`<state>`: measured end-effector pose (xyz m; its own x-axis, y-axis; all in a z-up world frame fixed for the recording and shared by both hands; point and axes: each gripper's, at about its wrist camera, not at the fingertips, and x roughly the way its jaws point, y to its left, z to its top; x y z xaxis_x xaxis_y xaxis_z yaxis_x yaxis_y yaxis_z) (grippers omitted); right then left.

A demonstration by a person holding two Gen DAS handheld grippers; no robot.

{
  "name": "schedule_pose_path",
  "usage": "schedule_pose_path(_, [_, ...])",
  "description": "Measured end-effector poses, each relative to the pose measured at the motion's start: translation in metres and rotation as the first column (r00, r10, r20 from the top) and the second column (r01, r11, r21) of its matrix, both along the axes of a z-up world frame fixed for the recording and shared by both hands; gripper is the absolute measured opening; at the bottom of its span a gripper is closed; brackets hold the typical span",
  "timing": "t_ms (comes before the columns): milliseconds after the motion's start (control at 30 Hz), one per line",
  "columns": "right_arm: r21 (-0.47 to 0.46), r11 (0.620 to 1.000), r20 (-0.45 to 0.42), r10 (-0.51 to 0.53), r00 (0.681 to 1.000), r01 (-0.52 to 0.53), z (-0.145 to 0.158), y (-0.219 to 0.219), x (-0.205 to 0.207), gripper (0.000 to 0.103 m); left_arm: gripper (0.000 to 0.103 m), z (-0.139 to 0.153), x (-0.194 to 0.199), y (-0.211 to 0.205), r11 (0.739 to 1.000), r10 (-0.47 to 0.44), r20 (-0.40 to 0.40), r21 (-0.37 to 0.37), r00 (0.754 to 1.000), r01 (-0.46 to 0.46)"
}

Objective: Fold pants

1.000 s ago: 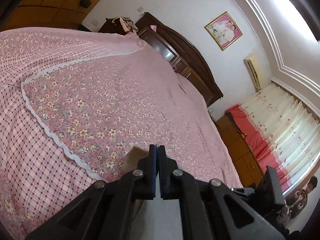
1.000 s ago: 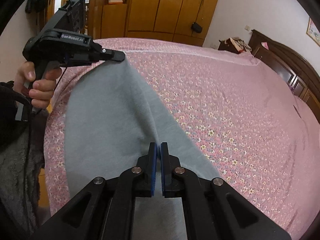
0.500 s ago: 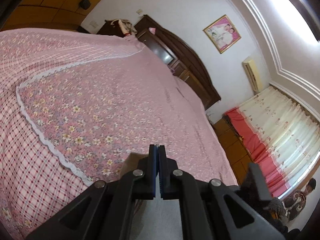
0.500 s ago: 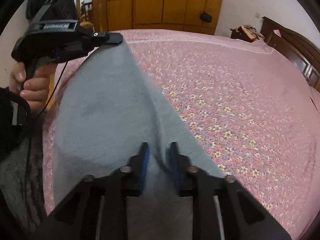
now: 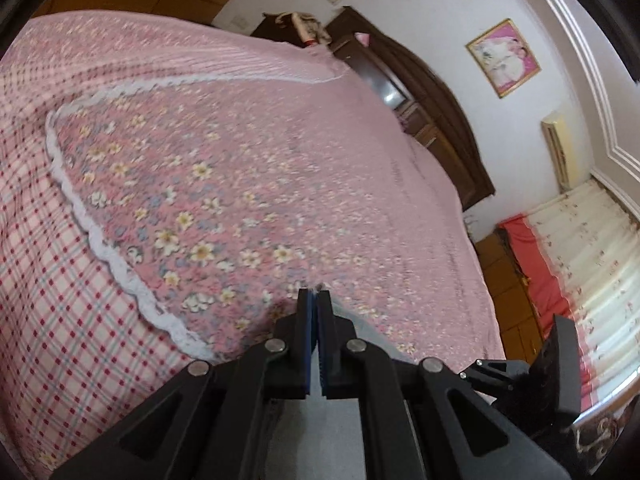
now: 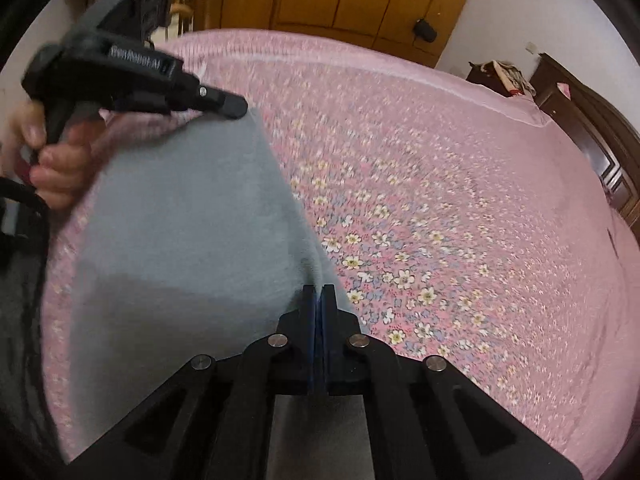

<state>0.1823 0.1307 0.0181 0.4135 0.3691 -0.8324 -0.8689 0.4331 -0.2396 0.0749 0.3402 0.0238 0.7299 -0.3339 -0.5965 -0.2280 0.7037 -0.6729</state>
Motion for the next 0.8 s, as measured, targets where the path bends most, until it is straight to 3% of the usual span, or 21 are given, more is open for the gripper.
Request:
schedule_pose_path(67, [0.005,1.000,-0.002,-0.016,1.000,0.016,-0.002,0.001,0.003,0.003,0.005,-0.001,0.001,0.002,0.998,0.052,-0.035,0.040,0.998,-0.050])
schedule_pose_path(133, [0.033,0.997,0.020,-0.072,0.997,0.072,-0.002,0.002,0.008,0.009,0.005,0.009,-0.008,0.006,0.977,0.177,-0.054,0.127,0.983,-0.169])
schedule_pose_path(167, [0.050,0.993,0.021,-0.110,0.994,0.109,-0.001,-0.001,0.010,0.013,0.005,0.023,-0.017,0.003,0.948,0.245,-0.018,0.214,0.969,-0.235])
schedule_pose_path(200, [0.082,0.983,0.003,-0.164,0.987,0.163,0.000,-0.007,0.012,0.025,0.005,0.037,-0.025,-0.003,0.923,0.264,0.045,0.278,0.963,-0.266])
schedule_pose_path(233, [0.106,0.972,-0.027,-0.210,0.977,0.212,0.002,-0.013,0.013,0.036,0.005,0.051,-0.033,-0.012,0.903,0.254,0.109,0.330,0.961,-0.276])
schedule_pose_path(267, [0.126,0.954,-0.085,-0.262,0.961,0.271,0.004,-0.025,0.014,0.038,0.005,0.064,-0.041,-0.026,0.893,0.216,0.170,0.364,0.961,-0.265])
schedule_pose_path(300, [0.166,0.929,-0.164,-0.305,0.938,0.331,0.009,-0.045,0.013,0.039,0.005,0.073,-0.046,-0.040,0.908,0.141,0.213,0.362,0.967,-0.212])
schedule_pose_path(367, [0.301,0.876,-0.245,-0.311,0.918,0.377,0.025,-0.093,0.000,0.039,0.005,0.073,-0.041,-0.072,0.953,-0.084,0.227,0.302,0.970,0.012])
schedule_pose_path(433, [0.384,0.812,-0.227,-0.378,0.898,0.439,0.042,-0.149,-0.011,0.038,0.005,0.055,-0.018,-0.112,0.934,-0.311,0.138,0.227,0.940,0.276])
schedule_pose_path(467, [0.391,0.781,-0.192,-0.449,0.873,0.487,0.049,-0.185,-0.016,0.036,0.005,0.046,-0.009,-0.126,0.916,-0.366,0.094,0.210,0.926,0.341])
schedule_pose_path(500, [0.378,0.774,-0.165,-0.483,0.860,0.507,0.052,-0.204,-0.019,0.027,0.005,0.034,0.003,-0.142,0.892,-0.419,0.033,0.204,0.907,0.404])
schedule_pose_path(533, [0.357,0.785,-0.137,-0.492,0.860,0.507,0.054,-0.219,-0.021,0.023,0.005,0.024,0.013,-0.154,0.875,-0.436,-0.028,0.220,0.899,0.431])
schedule_pose_path(567, [0.308,0.823,-0.093,-0.472,0.876,0.477,0.053,-0.232,-0.025,0.023,0.005,0.012,0.025,-0.166,0.857,-0.430,-0.111,0.262,0.896,0.443])
schedule_pose_path(600, [0.247,0.862,-0.046,-0.445,0.894,0.442,0.051,-0.237,-0.028,0.023,0.005,0.007,0.032,-0.170,0.849,-0.427,-0.141,0.277,0.893,0.450])
schedule_pose_path(667, [0.136,0.916,-0.011,-0.380,0.925,0.378,0.043,-0.235,-0.028,0.023,0.004,0.003,0.040,-0.171,0.854,-0.421,-0.145,0.271,0.896,0.445])
schedule_pose_path(800, [-0.040,0.982,-0.061,-0.186,0.981,0.184,0.026,-0.211,-0.023,0.024,0.003,0.000,0.044,-0.156,0.871,-0.417,-0.122,0.231,0.901,0.434])
